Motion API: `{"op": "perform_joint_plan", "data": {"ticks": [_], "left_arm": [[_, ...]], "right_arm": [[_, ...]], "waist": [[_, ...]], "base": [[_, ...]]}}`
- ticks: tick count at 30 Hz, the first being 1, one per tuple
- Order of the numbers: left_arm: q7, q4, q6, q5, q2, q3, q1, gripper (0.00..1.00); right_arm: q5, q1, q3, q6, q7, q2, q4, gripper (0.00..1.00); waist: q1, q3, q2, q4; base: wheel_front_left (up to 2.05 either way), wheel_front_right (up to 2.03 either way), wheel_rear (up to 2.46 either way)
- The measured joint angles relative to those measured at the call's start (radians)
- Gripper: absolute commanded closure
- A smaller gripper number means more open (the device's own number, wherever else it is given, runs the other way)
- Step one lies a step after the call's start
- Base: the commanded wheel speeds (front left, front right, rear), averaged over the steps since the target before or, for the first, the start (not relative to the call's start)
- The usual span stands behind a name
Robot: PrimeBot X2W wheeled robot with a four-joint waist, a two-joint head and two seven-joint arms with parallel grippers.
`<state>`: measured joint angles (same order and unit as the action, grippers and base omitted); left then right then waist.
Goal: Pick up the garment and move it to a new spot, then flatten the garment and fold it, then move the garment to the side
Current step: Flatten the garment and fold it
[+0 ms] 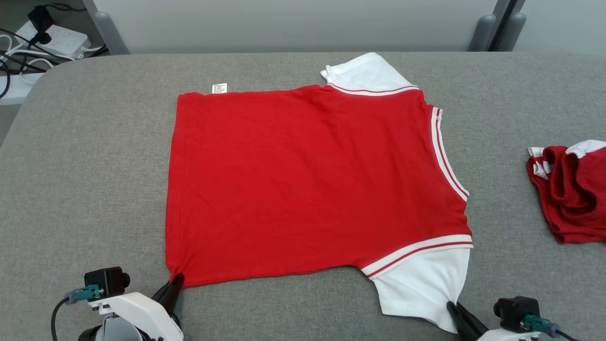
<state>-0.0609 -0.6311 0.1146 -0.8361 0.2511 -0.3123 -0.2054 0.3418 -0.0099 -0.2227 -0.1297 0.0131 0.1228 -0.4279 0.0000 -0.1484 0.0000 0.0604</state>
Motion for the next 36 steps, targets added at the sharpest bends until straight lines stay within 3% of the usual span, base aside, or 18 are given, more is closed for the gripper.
{"op": "perform_joint_plan", "data": {"ticks": [7,13,20,26,31,36], "left_arm": [[0.009,0.08,-0.01,-0.028,0.029,0.021,0.095,1.0],[-0.03,0.246,-0.076,-0.047,0.078,0.049,0.195,1.0],[-0.137,0.444,-0.135,-0.091,0.122,0.071,0.221,1.0],[-0.225,0.5,-0.154,-0.132,0.137,0.073,0.183,1.0],[-0.258,0.484,-0.156,-0.157,0.143,0.084,0.079,1.0],[-0.278,0.398,-0.133,-0.192,0.13,0.095,-0.013,1.0]], "right_arm": [[0.013,0.173,0.067,-0.001,0.081,-0.023,0.164,1.0],[0.009,0.28,0.119,-0.001,0.159,-0.051,0.355,1.0],[0.052,0.246,0.166,-0.001,0.244,-0.059,0.486,1.0],[0.106,0.084,0.19,-0.001,0.243,-0.063,0.482,1.0],[0.142,-0.058,0.182,-0.001,0.246,-0.058,0.371,1.0],[0.164,-0.201,0.164,-0.001,0.24,-0.046,0.247,1.0]], "waist": [[0.0,0.009,0.0,-0.001],[0.0,0.014,0.0001,-0.009],[0.0,0.018,0.0,-0.011],[0.0,0.008,0.0,-0.009],[0.0,-0.01,0.0,-0.015],[0.0,-0.035,0.0,-0.021]], "base": [[0.0,0.0,0.0],[0.0,0.0,0.0],[0.0,0.0,0.0],[0.0,0.0,0.0],[0.0,0.0,0.0],[0.0,0.0,0.0]]}}
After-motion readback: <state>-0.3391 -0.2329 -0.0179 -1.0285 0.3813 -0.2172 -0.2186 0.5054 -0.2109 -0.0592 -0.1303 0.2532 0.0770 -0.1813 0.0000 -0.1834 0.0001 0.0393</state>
